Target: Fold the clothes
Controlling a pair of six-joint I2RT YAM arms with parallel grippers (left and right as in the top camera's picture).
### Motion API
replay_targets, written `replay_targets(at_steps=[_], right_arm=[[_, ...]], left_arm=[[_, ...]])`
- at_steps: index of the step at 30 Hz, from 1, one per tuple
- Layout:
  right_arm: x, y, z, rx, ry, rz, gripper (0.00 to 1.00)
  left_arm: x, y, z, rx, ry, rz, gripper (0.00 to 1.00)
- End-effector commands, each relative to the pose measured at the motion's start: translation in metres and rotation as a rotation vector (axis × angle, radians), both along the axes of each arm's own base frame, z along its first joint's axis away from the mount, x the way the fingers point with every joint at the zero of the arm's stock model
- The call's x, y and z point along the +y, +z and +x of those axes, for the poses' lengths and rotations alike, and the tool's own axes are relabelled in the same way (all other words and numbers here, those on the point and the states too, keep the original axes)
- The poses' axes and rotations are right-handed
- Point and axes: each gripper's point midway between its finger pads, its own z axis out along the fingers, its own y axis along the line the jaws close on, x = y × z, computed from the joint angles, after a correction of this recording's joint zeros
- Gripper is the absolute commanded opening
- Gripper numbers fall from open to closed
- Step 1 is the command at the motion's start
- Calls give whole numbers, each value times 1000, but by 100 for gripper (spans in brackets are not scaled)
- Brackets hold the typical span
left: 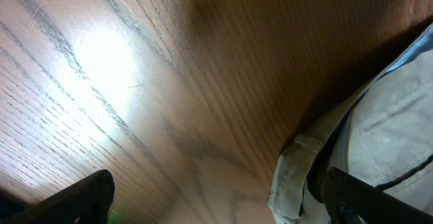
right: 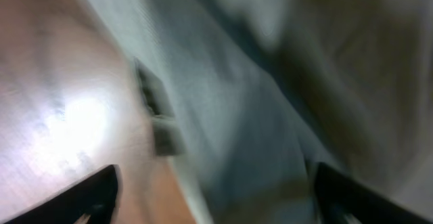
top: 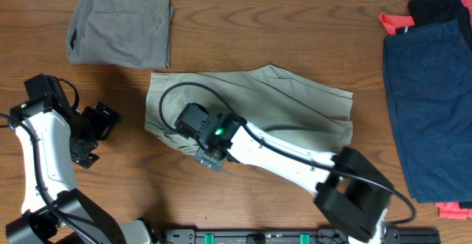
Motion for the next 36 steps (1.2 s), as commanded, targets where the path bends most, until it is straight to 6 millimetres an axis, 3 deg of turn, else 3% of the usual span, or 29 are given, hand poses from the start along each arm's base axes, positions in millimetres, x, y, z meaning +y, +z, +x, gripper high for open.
replay_targets(at_steps=[1, 3, 8, 13, 18, 22, 28, 31, 36], right_arm=[[-11, -12, 18, -40, -41, -59, 63], [-14, -11, 22, -52, -67, -62, 55], [-13, -5, 29, -62, -80, -48, 48], [-17, -1, 40, -67, -105, -39, 19], [-21, 5, 52, -72, -184, -16, 1], [-24, 27, 75, -91, -268, 33, 1], [-38, 71, 115, -131, -365, 96, 2], [-47, 82, 130, -147, -400, 116, 4], [-67, 84, 147, -153, -457, 116, 5]], left_arm=[[2, 1, -2, 7, 6, 10, 98], [2, 1, -2, 7, 6, 10, 98], [2, 1, -2, 7, 6, 10, 98], [2, 1, -2, 7, 6, 10, 98], [-1, 1, 0, -2, -6, -4, 98], [-14, 3, 5, -28, -68, -39, 98], [-56, 7, 15, -69, -275, -110, 98], [-79, 6, 14, -52, -372, -119, 92], [-120, 6, 16, -50, -541, -120, 86]])
